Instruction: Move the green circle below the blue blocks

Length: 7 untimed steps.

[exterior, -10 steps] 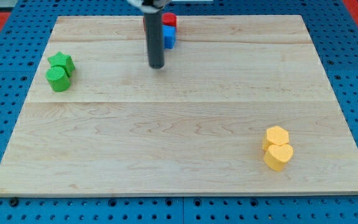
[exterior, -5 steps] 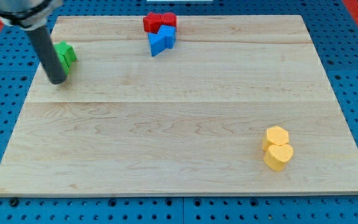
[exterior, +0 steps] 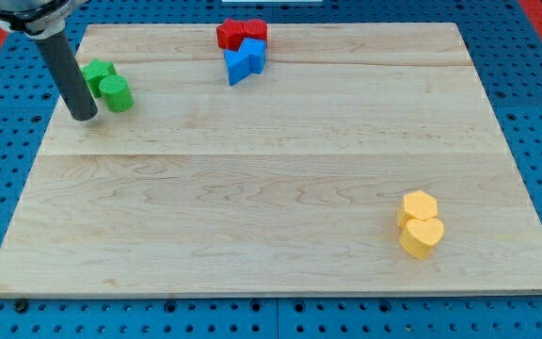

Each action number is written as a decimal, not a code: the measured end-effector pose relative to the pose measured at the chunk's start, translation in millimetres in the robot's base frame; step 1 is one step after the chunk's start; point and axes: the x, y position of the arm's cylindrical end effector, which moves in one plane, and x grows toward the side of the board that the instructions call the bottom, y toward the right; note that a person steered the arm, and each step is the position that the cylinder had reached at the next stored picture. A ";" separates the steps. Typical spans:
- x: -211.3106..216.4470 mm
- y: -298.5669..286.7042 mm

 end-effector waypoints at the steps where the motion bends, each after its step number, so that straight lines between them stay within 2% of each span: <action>1: -17.9 26.8; 2: -36.2 12.7; 3: -54.8 28.5; 5: -55.2 134.2; 7: -17.5 143.9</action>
